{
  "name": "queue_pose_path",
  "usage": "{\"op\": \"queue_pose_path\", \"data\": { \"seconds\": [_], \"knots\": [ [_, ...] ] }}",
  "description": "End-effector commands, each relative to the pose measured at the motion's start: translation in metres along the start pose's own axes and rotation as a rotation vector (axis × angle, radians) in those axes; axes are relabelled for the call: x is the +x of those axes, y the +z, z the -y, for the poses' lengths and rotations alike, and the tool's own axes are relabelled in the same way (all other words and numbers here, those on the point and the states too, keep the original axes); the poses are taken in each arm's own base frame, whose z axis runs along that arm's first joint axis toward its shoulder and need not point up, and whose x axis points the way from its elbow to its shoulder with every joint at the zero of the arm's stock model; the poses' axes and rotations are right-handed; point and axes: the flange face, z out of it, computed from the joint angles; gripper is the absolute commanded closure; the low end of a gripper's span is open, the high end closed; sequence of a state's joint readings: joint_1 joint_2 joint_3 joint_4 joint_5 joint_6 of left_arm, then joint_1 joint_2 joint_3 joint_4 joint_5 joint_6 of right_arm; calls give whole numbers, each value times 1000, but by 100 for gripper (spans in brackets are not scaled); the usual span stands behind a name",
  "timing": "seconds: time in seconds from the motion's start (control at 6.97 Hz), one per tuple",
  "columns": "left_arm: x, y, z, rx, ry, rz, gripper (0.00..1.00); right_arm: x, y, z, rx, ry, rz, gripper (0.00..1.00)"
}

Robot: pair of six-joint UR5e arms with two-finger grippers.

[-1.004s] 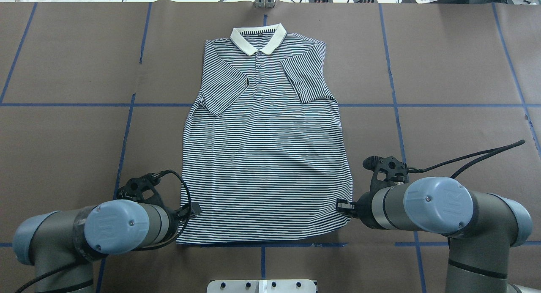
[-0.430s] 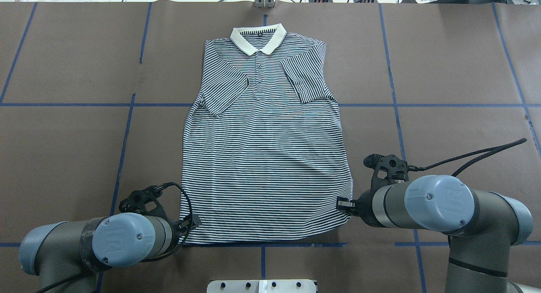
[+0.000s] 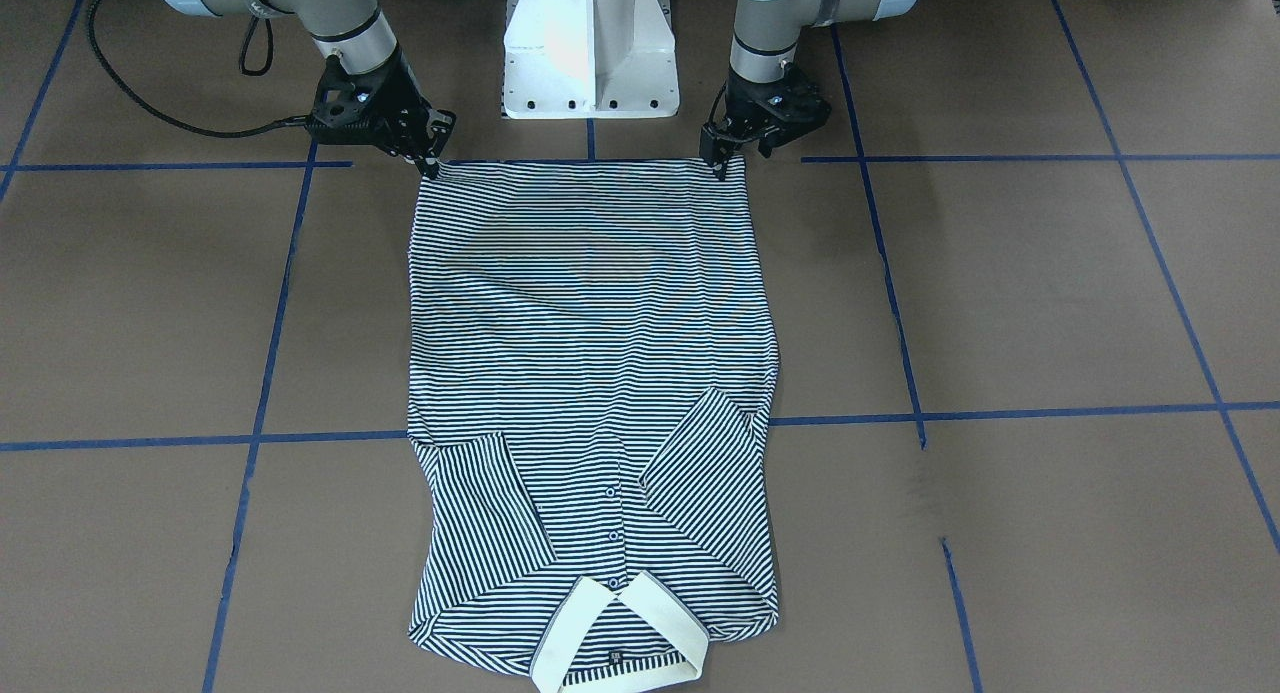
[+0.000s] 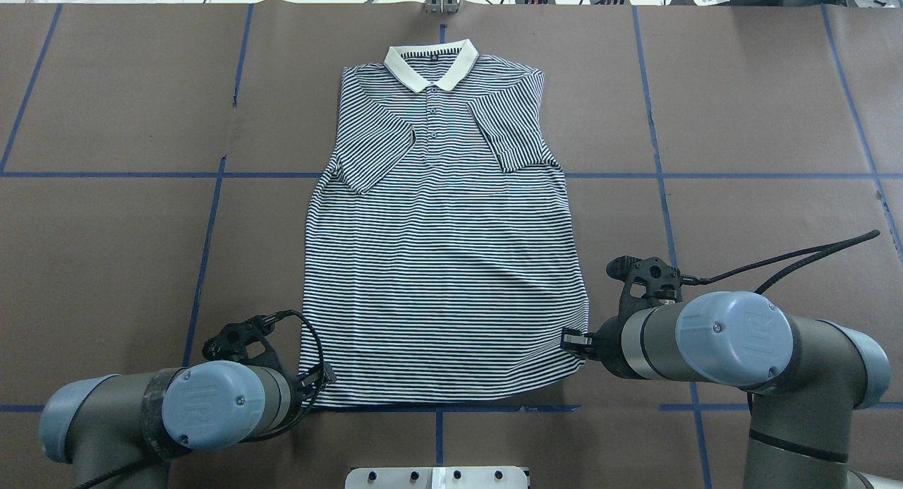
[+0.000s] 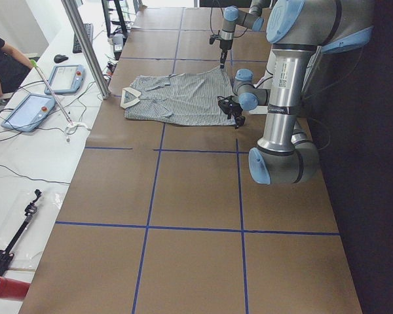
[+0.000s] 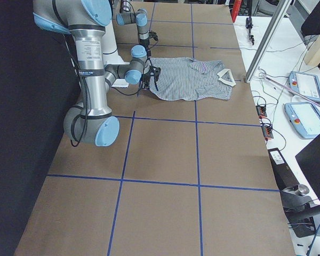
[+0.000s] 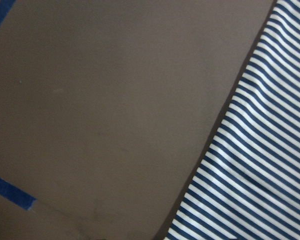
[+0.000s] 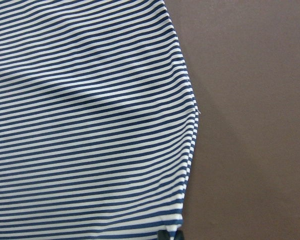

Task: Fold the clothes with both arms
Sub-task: 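Lower both grippers and grasp the two hem corners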

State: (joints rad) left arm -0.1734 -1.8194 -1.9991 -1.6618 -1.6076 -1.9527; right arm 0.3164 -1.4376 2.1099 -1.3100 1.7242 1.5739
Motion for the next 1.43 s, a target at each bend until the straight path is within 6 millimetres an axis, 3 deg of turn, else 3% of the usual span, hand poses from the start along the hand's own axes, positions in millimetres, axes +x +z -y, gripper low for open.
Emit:
{"op": "queue_pose_path", "data": {
  "seconds": [0.0,0.14,0.29,0.72,0.86,1.0,1.29],
  "knots": [
    [-1,3,-3,-4,3,6,24,0,0,0,0,0,0,100],
    [0,2,-4,-5,3,3,53,0,0,0,0,0,0,100],
    [1,0,-4,-6,4,0,100,0,0,0,0,0,0,100],
    [12,-11,-9,-19,9,-28,100,0,0,1,1,1,0,100],
    [14,-22,-9,-26,10,-48,100,0,-1,0,-2,0,1,100],
    [14,-46,-6,-38,20,-87,100,-2,-8,-1,-12,0,16,100],
    [6,-64,-9,-50,86,-105,100,-2,-19,-11,-108,-3,28,100]
  ]
}}
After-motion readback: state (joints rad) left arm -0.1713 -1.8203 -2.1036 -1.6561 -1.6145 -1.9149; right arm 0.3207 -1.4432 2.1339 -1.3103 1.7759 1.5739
